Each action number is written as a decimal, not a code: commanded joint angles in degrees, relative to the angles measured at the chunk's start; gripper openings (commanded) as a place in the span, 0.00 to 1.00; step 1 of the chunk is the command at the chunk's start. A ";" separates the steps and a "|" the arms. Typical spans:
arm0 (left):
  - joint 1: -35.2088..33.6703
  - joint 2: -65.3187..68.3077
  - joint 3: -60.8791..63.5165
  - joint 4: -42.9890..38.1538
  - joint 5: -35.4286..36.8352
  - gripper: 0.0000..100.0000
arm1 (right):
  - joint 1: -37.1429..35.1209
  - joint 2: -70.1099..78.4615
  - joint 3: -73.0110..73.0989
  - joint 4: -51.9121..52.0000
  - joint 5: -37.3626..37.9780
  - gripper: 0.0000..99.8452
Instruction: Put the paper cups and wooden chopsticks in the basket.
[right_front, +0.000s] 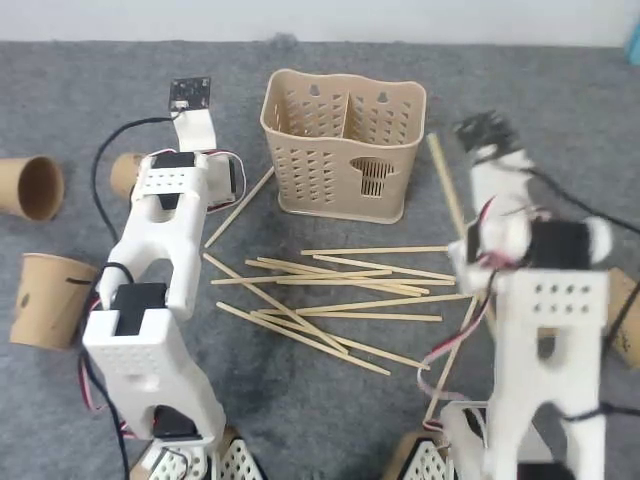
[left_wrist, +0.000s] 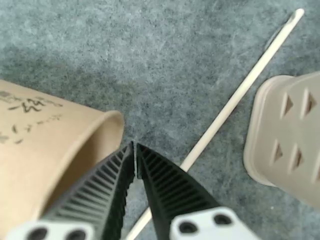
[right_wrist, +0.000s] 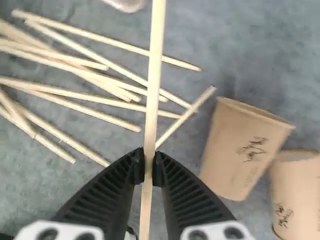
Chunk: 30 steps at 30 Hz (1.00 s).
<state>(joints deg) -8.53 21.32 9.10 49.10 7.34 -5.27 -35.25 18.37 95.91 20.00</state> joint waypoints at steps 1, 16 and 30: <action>-0.26 -1.05 -1.36 -0.70 -0.44 0.02 | -4.97 -7.60 6.51 -3.47 7.30 0.01; -0.26 -1.05 -1.36 -0.70 -0.44 0.02 | -17.54 -14.81 31.38 -28.00 34.64 0.01; -0.26 -1.05 -1.36 -0.70 -0.53 0.02 | -14.73 -1.01 29.19 -37.14 30.07 0.19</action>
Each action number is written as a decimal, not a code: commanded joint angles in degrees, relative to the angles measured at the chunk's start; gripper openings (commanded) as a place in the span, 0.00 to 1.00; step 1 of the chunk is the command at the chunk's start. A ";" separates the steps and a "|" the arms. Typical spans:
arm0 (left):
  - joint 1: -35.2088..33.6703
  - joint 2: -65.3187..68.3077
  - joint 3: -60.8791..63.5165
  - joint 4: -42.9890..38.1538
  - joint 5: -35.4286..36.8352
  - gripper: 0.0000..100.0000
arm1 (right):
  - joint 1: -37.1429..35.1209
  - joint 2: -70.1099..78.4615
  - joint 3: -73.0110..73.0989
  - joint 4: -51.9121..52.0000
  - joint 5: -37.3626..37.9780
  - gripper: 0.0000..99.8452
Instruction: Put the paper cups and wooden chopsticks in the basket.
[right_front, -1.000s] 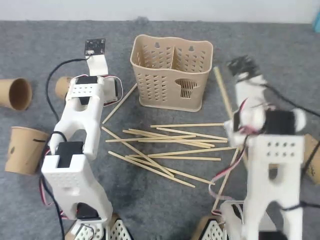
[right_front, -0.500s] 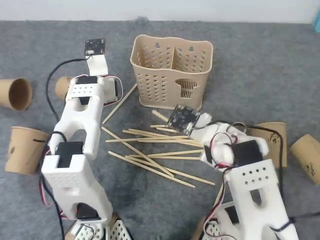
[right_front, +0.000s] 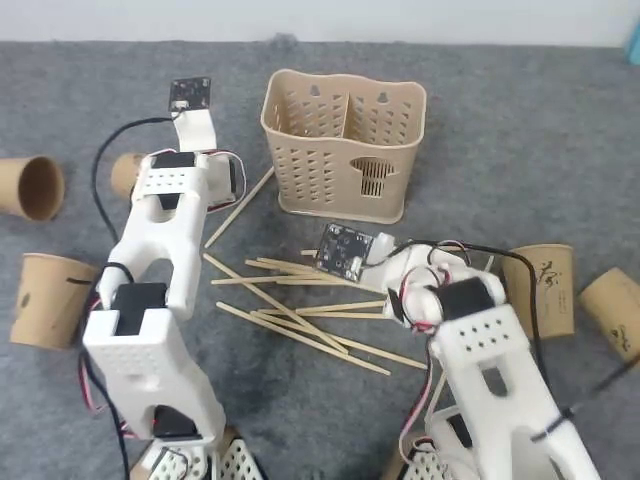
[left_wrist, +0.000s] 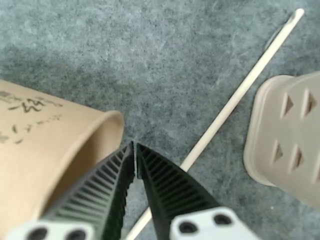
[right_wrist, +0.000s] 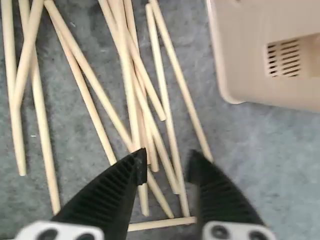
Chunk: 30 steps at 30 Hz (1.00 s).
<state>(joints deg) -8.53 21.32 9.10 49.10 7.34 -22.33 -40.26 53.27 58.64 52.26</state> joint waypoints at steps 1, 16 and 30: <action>-0.26 -1.05 -1.36 -0.70 -0.53 0.02 | 3.21 5.67 -7.03 0.22 -2.90 0.19; -0.26 -1.05 -1.36 -0.70 -0.53 0.02 | 38.99 11.56 -34.99 23.96 -38.77 0.19; -0.35 -1.05 -1.36 -0.62 -0.53 0.02 | 68.79 12.18 -27.60 19.65 -38.24 0.19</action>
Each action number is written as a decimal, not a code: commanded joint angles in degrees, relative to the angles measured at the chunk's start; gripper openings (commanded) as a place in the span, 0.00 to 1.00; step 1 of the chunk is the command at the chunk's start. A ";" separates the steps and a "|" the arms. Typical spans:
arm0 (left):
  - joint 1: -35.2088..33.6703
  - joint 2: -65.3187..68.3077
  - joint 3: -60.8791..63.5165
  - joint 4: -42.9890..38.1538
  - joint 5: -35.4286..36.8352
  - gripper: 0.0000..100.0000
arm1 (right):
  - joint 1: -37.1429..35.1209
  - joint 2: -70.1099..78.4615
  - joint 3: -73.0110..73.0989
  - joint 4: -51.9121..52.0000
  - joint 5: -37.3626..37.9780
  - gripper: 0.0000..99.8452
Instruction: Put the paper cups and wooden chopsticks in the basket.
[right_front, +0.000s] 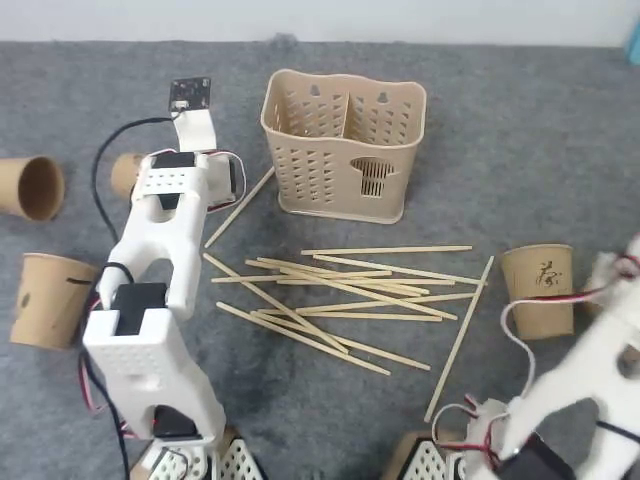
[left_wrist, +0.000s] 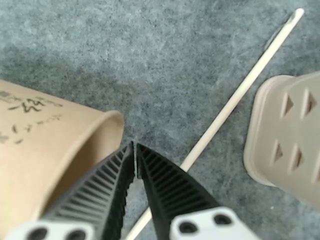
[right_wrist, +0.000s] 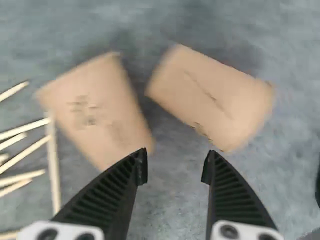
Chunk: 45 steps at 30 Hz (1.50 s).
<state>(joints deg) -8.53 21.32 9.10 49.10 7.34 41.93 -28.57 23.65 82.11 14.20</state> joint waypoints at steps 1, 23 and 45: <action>-0.35 -1.05 -1.36 -0.62 -0.53 0.02 | 5.14 0.48 4.04 -5.58 0.62 0.19; -0.35 -1.05 -1.27 -0.44 -0.53 0.02 | 15.87 7.25 17.14 -29.67 4.04 0.19; -0.18 -1.05 -1.36 -0.62 -0.53 0.01 | 11.82 8.75 14.15 -32.66 3.60 0.01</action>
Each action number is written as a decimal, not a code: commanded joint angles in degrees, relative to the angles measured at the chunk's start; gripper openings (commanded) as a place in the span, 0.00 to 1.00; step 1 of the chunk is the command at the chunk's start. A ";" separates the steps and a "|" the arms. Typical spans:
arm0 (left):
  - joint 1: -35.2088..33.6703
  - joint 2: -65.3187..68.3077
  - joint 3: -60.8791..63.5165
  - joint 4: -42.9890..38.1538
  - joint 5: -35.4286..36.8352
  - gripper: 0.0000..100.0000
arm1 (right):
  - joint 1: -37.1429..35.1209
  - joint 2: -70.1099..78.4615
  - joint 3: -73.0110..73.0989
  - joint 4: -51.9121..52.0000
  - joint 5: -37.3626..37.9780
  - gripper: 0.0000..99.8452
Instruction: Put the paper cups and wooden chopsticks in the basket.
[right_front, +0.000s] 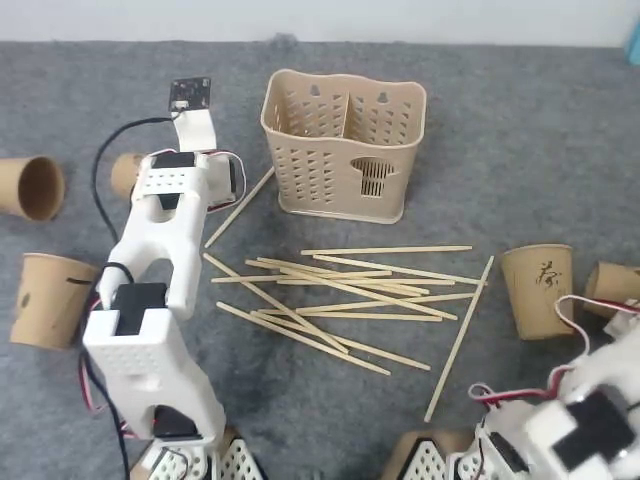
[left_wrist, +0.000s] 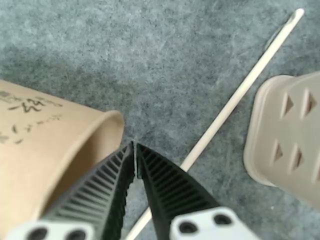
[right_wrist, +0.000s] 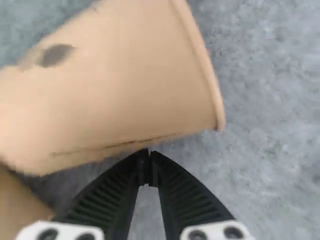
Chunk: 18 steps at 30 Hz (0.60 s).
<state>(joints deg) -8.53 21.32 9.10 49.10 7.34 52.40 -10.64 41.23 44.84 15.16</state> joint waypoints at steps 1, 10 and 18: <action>-0.18 -1.05 -1.36 -0.62 -0.62 0.01 | 1.98 -12.26 -3.43 5.85 2.81 0.01; -0.26 -1.05 -1.36 -0.62 -0.62 0.01 | 8.84 -21.76 -4.22 0.48 -0.88 0.01; -0.26 -1.05 -1.36 -0.62 -0.44 0.01 | 9.98 4.88 -24.62 5.32 -3.43 0.01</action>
<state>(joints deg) -8.53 21.32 9.10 49.10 7.25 61.36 -15.03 28.04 47.74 13.76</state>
